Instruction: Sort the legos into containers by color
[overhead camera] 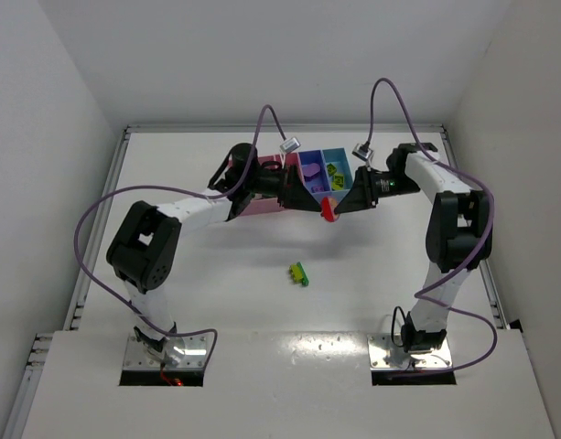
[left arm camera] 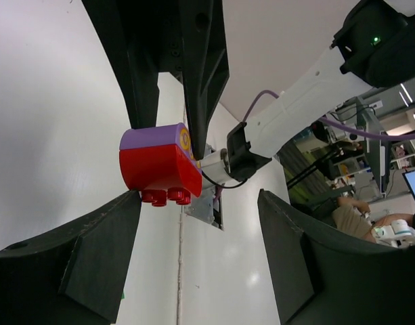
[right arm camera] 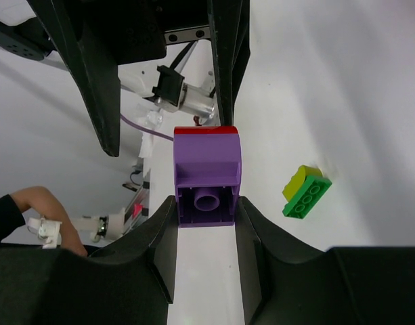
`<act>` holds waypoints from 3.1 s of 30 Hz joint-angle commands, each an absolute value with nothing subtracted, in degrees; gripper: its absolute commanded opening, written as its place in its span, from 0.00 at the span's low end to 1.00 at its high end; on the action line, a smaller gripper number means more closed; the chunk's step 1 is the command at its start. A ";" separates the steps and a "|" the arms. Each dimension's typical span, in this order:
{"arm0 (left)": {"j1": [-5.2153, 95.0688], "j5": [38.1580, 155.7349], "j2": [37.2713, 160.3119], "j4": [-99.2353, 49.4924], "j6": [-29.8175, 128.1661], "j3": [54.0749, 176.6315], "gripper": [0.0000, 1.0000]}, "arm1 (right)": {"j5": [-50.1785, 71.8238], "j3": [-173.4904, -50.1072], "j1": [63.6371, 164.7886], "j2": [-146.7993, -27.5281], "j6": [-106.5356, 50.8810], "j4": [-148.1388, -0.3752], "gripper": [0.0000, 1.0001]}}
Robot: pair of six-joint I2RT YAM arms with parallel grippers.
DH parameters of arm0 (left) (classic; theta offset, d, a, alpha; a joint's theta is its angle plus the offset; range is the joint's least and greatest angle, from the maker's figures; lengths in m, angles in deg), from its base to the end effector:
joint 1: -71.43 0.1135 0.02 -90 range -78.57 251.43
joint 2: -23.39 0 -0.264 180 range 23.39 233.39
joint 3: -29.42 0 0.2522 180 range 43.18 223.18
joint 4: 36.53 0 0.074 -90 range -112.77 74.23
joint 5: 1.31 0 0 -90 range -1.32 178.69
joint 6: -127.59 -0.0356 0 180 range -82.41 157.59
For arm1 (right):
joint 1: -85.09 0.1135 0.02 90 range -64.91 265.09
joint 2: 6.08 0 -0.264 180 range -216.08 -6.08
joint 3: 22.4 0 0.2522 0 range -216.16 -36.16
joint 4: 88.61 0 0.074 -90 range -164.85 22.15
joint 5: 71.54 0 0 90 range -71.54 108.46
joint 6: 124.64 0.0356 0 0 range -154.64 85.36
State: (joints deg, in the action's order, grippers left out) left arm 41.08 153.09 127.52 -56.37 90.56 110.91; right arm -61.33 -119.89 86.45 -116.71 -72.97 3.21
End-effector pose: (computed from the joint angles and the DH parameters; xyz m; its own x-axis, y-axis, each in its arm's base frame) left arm 0.3346 -0.2331 0.2681 -0.8202 0.0805 -0.5663 0.5660 -0.0298 -0.8239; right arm 0.3370 0.0430 0.2256 -0.9126 -0.1316 -0.3872 -0.4031 0.1295 0.9060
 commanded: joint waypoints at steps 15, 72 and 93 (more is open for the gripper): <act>37.85 151.09 127.89 -42.98 75.66 116.48 0.72 | -64.42 -123.18 89.57 -115.95 -74.10 5.48 0.01; 43.83 125.61 111.99 -14.42 51.74 115.25 0.05 | -28.59 -132.39 82.18 -113.04 -23.58 -34.95 0.00; 44.17 105.74 109.52 -10.81 52.54 114.02 0.08 | 7.21 -139.17 100.91 -125.96 -21.81 -40.04 0.05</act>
